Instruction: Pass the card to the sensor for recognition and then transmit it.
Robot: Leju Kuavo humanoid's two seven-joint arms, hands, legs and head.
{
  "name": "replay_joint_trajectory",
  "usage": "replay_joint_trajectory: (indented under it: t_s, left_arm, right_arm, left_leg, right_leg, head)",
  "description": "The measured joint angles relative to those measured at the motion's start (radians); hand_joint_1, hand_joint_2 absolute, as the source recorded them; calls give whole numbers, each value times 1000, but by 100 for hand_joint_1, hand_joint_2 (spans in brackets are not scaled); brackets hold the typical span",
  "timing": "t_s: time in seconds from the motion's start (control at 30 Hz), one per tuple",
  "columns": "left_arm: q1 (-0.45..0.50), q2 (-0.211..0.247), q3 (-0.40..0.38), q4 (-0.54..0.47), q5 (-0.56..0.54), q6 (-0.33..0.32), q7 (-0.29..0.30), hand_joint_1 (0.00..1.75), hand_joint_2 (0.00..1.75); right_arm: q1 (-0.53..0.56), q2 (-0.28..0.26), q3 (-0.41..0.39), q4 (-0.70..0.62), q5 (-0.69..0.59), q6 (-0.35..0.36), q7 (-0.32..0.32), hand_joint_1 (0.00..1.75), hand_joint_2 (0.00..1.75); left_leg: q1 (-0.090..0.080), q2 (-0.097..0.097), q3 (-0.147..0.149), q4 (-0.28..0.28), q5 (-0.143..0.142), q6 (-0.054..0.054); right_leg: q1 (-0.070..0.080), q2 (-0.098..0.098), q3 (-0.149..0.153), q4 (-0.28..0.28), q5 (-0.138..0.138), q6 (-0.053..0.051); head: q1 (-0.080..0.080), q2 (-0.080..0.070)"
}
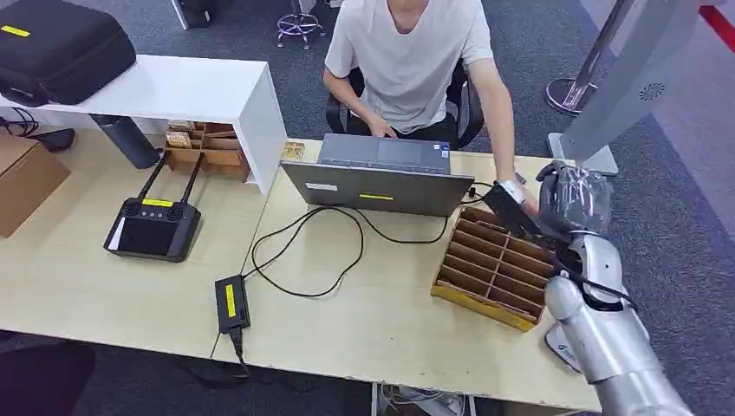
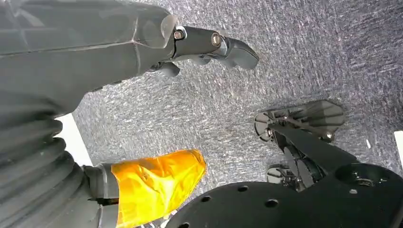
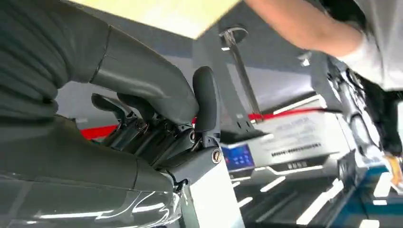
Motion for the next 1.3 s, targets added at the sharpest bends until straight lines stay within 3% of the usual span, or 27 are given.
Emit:
replay_joint_trajectory:
  t_s: [0.07,0.1,0.2,0.37,0.43,0.57,0.83,0.9,1.3]
  left_arm:
    - [0,0,0,0,1,3,0,0,175]
    - [-1,0,3,0,20,30,19,0,175]
    - [-15,-17,33,0,52,97,79,0,175]
    - [-44,-40,55,0,54,101,100,0,175]
    - [-51,-44,66,0,56,100,113,0,175]
    - [-53,-50,82,0,65,102,128,0,175]
    - [-50,-50,117,0,80,93,128,0,175]
    - [-50,-50,124,0,82,92,128,0,175]
    - [-38,-48,141,-5,85,84,127,0,175]
  right_arm:
    - [0,-4,-6,-34,4,-1,-3,175,175]
    - [0,-5,-7,-49,-3,-5,-21,0,175]
    - [-16,-5,-4,-60,-24,-8,-56,0,175]
    - [-33,-5,4,-82,-5,3,-39,0,175]
    - [-40,-7,13,-100,-3,88,-4,0,175]
    - [-65,-32,57,-146,-38,353,65,0,175]
    - [-149,-113,172,-224,-159,659,138,0,175]
    - [-165,-136,199,-236,-183,687,148,0,175]
    - [-194,-211,294,-231,-255,679,138,0,175]
  left_leg:
    - [0,0,0,0,0,0]
    - [0,0,0,0,0,0]
    - [0,0,0,0,0,0]
    - [0,-1,0,0,1,0]
    - [0,0,0,0,1,0]
    - [0,0,0,0,1,0]
    - [0,-1,-1,0,1,0]
    - [0,0,-1,0,1,0]
    - [0,-1,-1,0,1,0]
  right_leg:
    - [0,0,0,0,0,0]
    - [0,0,0,0,0,0]
    - [0,0,0,0,0,0]
    - [0,-1,1,0,1,0]
    - [0,0,0,0,1,-1]
    - [0,0,0,0,1,-1]
    - [0,-1,-1,0,1,-1]
    - [0,0,0,0,1,-1]
    - [0,-1,-1,0,1,-1]
  head:
    - [0,0]
    - [0,0]
    - [0,0]
    - [0,0]
    - [0,0]
    - [0,0]
    - [0,0]
    - [0,0]
    - [0,0]
